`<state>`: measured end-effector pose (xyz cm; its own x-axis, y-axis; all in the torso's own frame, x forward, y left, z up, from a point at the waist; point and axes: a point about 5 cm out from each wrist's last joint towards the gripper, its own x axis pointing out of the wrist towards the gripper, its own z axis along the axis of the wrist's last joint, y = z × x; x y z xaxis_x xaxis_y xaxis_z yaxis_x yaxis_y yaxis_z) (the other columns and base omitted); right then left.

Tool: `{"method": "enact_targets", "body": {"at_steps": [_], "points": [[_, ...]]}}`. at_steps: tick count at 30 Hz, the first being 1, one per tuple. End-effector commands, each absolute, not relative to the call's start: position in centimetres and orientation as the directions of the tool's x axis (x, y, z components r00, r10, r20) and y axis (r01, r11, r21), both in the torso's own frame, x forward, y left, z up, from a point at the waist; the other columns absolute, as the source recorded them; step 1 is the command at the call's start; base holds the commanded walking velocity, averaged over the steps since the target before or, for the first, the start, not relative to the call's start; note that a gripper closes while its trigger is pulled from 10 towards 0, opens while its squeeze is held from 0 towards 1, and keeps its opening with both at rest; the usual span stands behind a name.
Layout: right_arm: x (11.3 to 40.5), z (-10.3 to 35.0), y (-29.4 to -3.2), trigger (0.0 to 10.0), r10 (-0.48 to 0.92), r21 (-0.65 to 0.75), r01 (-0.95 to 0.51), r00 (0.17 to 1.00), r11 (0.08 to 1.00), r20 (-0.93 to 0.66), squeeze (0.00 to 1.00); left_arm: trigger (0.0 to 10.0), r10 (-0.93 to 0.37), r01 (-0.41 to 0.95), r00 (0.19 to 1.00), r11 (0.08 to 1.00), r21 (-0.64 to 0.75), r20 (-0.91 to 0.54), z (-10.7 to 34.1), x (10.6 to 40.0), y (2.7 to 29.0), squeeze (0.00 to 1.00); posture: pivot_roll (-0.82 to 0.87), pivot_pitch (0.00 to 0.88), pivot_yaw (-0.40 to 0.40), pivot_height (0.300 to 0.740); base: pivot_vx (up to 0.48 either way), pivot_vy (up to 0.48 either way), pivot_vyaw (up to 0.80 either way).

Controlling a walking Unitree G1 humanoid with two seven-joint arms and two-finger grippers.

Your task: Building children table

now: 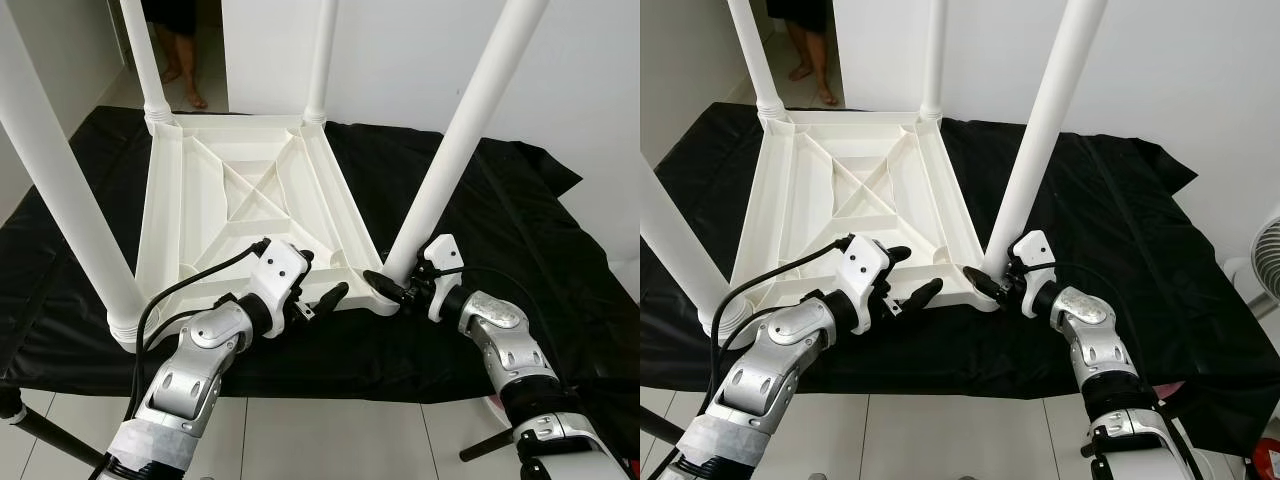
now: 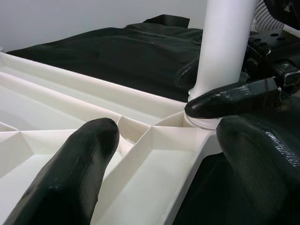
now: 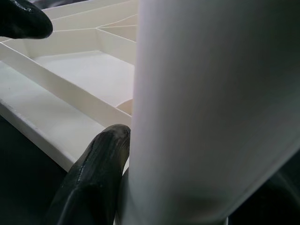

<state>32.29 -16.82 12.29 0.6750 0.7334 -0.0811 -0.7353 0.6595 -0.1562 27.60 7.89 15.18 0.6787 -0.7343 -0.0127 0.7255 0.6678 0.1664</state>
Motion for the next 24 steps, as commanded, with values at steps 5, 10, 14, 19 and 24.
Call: {"method": "enact_targets", "body": {"at_steps": [5, 10, 14, 19, 24], "points": [[31.7, 11.5, -16.9, 10.0, 0.694, -0.117, -0.697, 0.717, 0.708, -0.068, 0.00, 10.0, -0.714, 0.708, 0.700, 0.690, 0.152, -0.020, 14.9, 27.4, 7.6, 0.00, -0.01, 0.000, -0.097, 0.740, 0.000, 0.000, 0.00], [31.9, 11.5, -16.6, 10.0, 0.574, -0.120, -0.574, 0.818, 0.810, -0.038, 0.00, 10.0, -0.717, 0.711, 0.697, 0.686, 0.152, -0.024, 14.7, 27.3, 7.6, 0.00, -0.01, 0.000, -0.099, 0.740, 0.000, 0.000, 0.00], [31.4, 11.5, -15.7, 10.0, 0.512, -0.121, -0.509, 0.859, 0.852, -0.004, 0.00, 10.0, -0.718, 0.712, 0.696, 0.685, 0.153, -0.024, 14.7, 27.3, 7.6, 0.00, -0.01, 0.000, -0.103, 0.740, 0.000, 0.000, 0.00], [30.9, 11.2, -14.7, 10.0, 0.398, -0.099, -0.395, 0.918, 0.913, 0.004, 0.00, 10.0, -0.719, 0.713, 0.695, 0.684, 0.152, -0.024, 14.7, 27.3, 7.6, 0.00, -0.02, 0.000, -0.101, 0.740, 0.000, 0.000, 0.00], [30.4, 11.0, -14.1, 10.0, 0.284, -0.049, -0.284, 0.959, 0.958, -0.002, 0.00, 10.0, -0.723, 0.718, 0.690, 0.679, 0.153, -0.026, 14.6, 27.3, 7.5, 0.00, -0.02, 0.000, -0.103, 0.740, 0.000, 0.000, 0.00]]}}
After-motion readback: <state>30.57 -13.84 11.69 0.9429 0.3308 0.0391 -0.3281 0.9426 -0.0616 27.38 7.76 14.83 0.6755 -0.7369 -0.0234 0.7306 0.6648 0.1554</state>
